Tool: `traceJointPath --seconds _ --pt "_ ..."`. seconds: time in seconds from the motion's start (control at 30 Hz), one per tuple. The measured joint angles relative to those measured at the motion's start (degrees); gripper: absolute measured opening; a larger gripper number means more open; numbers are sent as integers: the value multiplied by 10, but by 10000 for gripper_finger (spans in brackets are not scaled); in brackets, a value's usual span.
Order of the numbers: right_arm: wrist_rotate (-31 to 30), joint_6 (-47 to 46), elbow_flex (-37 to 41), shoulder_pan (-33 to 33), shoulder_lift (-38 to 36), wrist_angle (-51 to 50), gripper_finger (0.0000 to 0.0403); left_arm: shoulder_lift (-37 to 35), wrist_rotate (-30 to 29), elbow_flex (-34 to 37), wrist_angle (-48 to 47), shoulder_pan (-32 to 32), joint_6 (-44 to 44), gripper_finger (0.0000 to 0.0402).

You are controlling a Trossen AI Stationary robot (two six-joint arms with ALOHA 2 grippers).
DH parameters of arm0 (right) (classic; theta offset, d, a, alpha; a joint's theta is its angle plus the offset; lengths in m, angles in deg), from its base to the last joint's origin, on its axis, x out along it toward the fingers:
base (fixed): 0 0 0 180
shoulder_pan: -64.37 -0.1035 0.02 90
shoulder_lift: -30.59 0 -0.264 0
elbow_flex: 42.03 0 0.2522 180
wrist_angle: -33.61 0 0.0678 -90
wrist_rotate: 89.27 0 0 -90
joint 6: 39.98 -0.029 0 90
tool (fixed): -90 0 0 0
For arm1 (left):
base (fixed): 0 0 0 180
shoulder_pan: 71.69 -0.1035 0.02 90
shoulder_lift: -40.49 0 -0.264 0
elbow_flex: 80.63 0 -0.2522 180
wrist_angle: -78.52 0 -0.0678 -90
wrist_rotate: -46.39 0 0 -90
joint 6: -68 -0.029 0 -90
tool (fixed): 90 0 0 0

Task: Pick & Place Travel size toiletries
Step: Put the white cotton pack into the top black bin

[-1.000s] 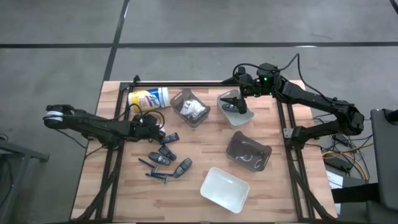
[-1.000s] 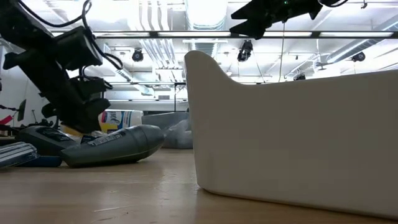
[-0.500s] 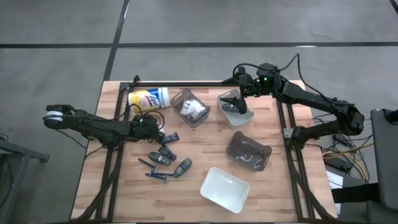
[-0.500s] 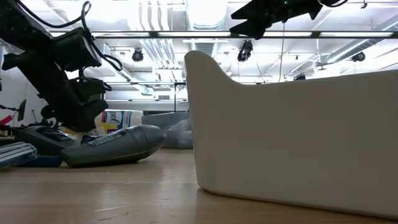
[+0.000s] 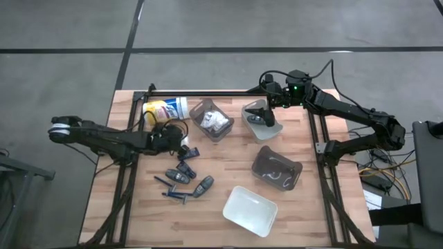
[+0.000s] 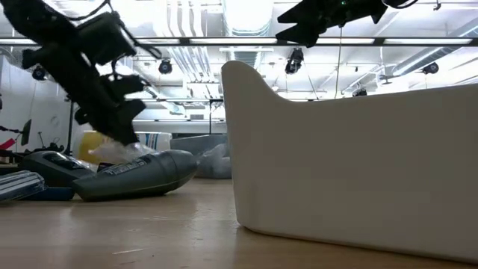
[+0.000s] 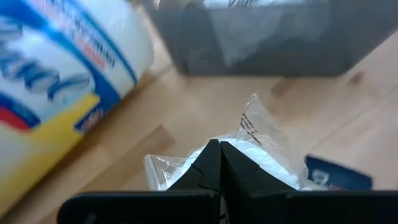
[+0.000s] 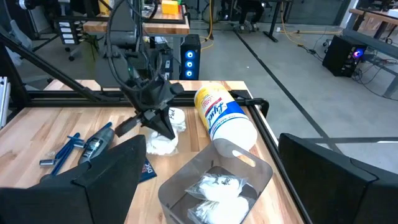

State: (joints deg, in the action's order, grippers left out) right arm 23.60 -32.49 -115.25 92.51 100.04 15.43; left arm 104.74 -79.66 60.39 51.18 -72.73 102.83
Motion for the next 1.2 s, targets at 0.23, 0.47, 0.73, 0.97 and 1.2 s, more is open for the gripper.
traceJointPath --seconds 0.23,0.47,0.73,0.97,1.2 --pt "0 0 0 0 0 0 364 0 -9 -47 0 0 -66 1" --pt "0 0 0 0 0 0 364 -1 -27 -88 0 0 -125 1" --pt "0 0 0 0 0 0 363 -1 -57 -124 1 0 -189 1" --pt "0 0 0 0 0 0 364 -1 -76 -141 20 -9 -235 1" --pt "0 0 0 0 0 0 364 -1 -74 -140 102 -37 -306 2"
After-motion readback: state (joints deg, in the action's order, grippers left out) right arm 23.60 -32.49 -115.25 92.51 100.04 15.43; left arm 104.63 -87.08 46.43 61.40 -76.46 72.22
